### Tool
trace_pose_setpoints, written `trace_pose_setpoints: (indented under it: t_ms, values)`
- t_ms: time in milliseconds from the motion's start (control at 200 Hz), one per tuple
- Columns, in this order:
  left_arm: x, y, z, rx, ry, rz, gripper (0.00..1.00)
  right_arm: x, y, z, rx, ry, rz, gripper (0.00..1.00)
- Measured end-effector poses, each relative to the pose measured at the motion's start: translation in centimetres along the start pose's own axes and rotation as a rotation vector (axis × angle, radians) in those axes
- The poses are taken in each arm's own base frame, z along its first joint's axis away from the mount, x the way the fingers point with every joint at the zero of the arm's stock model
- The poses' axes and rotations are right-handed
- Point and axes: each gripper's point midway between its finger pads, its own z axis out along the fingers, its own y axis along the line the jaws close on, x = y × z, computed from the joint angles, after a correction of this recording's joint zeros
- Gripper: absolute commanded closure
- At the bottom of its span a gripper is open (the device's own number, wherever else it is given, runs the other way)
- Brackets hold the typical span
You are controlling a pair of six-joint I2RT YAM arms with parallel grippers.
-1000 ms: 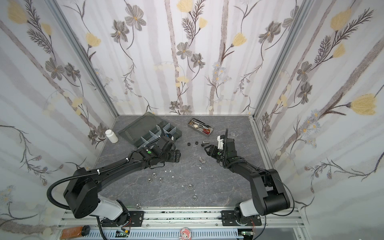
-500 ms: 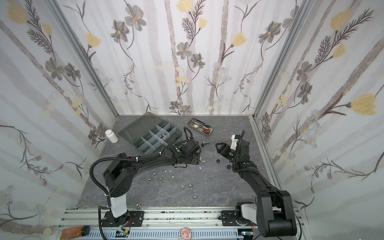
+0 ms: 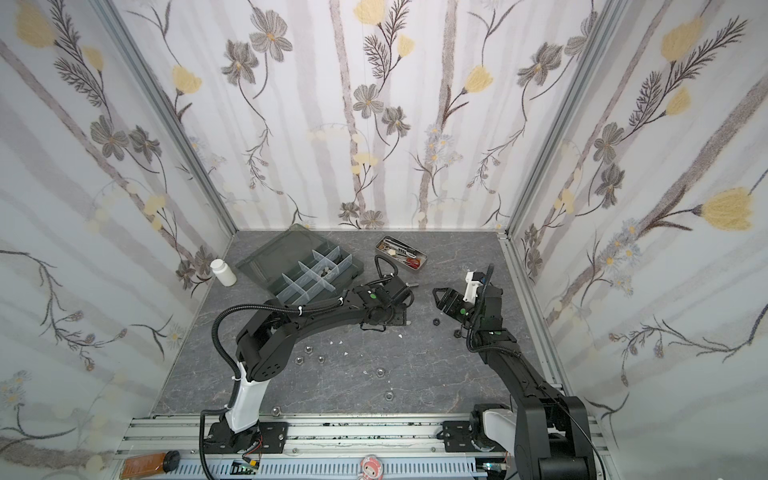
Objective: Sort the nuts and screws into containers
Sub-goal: 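Lower the left gripper onto the wing nut while the right gripper draws back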
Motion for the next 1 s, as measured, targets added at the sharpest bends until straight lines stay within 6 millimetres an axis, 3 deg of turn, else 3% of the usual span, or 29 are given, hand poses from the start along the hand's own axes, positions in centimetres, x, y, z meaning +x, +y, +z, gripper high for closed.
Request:
trace_pose_setpoints:
  t_ms: [405,999]
  values:
    - [-1.2,-0.1,2.9,-0.048,0.026,-0.028,0.30,-0.1,0.2,-0.5,-0.005,-0.019,-0.008,0.21]
    - [-0.6,0.0,3.8,-0.078,0.062,-0.010,0.33,-0.2,0.3,-0.6,-0.013,-0.029,-0.012,0.21]
